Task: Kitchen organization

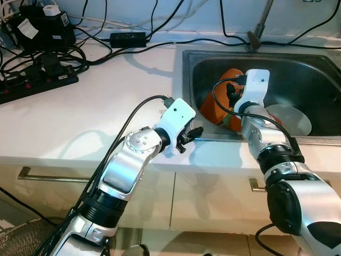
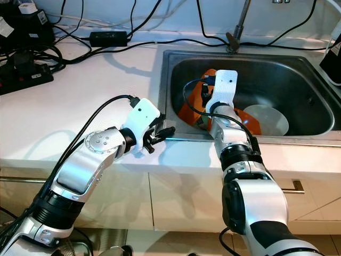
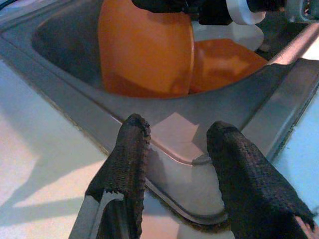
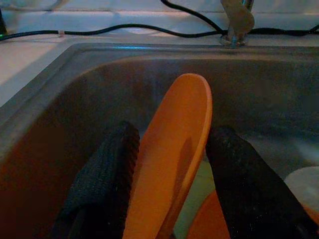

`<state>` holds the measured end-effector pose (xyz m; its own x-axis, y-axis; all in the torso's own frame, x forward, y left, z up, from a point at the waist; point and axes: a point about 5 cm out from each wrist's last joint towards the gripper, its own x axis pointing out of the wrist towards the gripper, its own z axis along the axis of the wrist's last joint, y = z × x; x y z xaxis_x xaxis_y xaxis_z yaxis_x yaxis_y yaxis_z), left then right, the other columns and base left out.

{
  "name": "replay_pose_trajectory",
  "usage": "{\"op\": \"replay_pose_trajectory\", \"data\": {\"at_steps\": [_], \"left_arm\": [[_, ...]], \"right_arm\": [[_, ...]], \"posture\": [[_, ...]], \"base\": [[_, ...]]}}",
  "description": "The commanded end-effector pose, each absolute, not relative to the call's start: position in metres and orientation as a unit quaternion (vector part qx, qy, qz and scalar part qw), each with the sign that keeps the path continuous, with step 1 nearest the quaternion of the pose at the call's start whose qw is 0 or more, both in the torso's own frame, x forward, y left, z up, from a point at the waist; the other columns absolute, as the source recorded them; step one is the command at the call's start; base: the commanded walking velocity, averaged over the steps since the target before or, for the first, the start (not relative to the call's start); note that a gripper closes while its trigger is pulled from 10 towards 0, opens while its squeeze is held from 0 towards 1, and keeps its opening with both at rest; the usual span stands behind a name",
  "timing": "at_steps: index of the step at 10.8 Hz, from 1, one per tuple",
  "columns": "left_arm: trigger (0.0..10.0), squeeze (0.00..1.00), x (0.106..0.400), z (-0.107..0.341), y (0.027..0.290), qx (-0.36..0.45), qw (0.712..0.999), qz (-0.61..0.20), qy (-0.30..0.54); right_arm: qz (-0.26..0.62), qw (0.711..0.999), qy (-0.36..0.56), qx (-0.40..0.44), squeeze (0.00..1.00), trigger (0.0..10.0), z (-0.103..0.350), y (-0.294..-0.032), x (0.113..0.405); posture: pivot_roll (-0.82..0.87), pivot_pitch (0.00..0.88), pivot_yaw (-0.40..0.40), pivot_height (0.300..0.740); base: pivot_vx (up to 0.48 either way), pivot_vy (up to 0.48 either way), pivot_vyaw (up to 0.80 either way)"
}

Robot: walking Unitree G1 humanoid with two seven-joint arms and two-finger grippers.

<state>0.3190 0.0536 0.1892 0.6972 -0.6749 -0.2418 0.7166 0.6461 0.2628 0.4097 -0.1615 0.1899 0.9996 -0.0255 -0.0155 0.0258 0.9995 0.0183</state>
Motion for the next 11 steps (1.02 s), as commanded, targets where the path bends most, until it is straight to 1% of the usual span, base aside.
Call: {"op": "replay_pose_trajectory", "data": {"at_steps": [1, 5, 9, 10, 11], "left_arm": [[10.0, 0.0, 0.321, 0.187, 0.054, 0.169, 0.907, -0.38, 0.068], [10.0, 0.0, 0.322, 0.188, 0.054, 0.172, 0.907, -0.378, 0.066], [10.0, 0.0, 0.324, 0.189, 0.054, 0.171, 0.911, -0.372, 0.06], [10.0, 0.0, 0.329, 0.194, 0.057, 0.174, 0.921, -0.348, 0.031], [10.0, 0.0, 0.337, 0.209, 0.062, 0.163, 0.942, -0.292, -0.034]], "right_arm": [[-0.017, 0.999, -0.027, -0.009, 0.0, 10.0, 0.211, -0.164, 0.413], [-0.038, 0.997, -0.051, -0.037, 0.0, 10.0, 0.223, -0.171, 0.413], [-0.032, 0.997, -0.062, -0.026, 0.0, 10.0, 0.223, -0.167, 0.412], [-0.021, 0.995, -0.1, -0.019, 0.0, 10.0, 0.231, -0.164, 0.41], [0.002, 0.985, -0.17, -0.015, 0.0, 10.0, 0.25, -0.159, 0.403]], "posture": [[0.22, 0.111, -0.03, 0.74], [0.21, 0.105, -0.031, 0.74], [0.21, 0.099, -0.031, 0.74], [0.21, 0.097, -0.03, 0.74], [0.2, 0.091, -0.031, 0.74]], "base": [[0.0, 0.0, 0.0], [0.0, 0.0, 0.0], [0.0, 0.0, 0.0], [0.0, 0.0, 0.0], [0.0, 0.0, 0.0]]}}
